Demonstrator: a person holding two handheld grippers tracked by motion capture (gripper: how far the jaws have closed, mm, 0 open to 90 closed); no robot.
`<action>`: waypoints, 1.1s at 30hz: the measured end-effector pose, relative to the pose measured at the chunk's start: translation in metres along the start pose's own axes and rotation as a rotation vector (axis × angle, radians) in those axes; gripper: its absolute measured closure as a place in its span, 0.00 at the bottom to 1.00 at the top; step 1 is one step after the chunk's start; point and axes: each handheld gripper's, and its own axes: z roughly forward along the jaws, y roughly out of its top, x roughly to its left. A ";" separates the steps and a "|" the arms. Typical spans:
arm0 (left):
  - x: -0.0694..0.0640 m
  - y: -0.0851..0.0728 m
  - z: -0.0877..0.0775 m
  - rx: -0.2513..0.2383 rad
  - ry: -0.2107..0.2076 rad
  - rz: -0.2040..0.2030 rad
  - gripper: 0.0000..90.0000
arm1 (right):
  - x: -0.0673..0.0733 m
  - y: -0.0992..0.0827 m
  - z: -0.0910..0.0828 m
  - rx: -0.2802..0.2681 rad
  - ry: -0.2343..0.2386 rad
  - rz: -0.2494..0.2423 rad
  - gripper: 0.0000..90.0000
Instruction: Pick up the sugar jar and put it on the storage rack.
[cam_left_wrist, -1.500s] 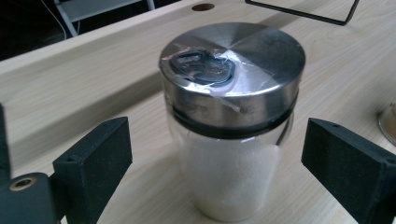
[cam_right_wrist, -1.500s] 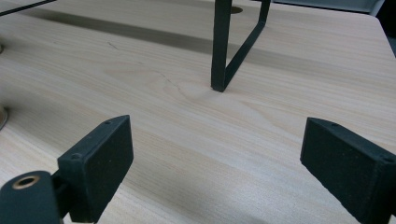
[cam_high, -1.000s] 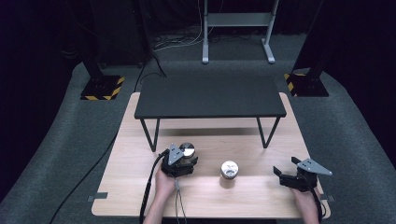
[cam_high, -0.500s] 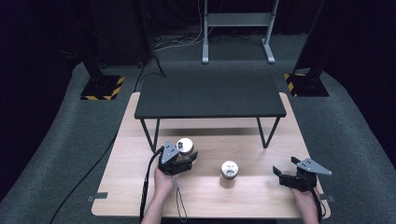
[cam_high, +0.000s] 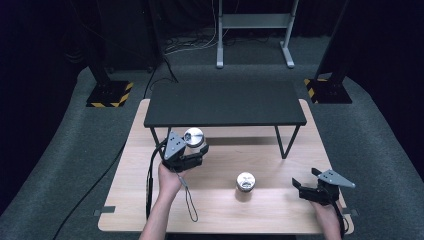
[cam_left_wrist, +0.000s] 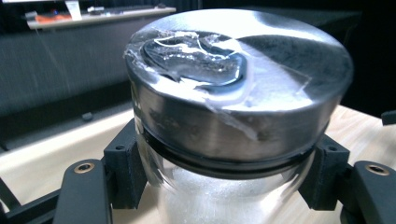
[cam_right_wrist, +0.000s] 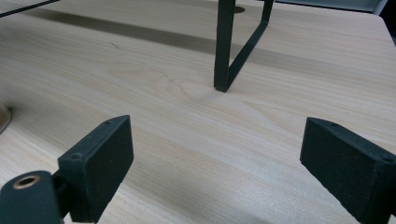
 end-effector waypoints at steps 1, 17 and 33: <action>0.000 0.004 0.000 -0.008 0.002 -0.001 0.34 | 0.000 0.000 0.000 0.000 0.001 -0.001 0.09; 0.003 0.063 0.000 -0.055 0.010 0.015 0.34 | 0.000 0.000 0.000 -0.002 0.003 -0.003 0.09; 0.027 0.113 0.055 0.076 0.112 -0.053 0.34 | -0.001 0.001 0.001 0.003 0.012 -0.006 0.09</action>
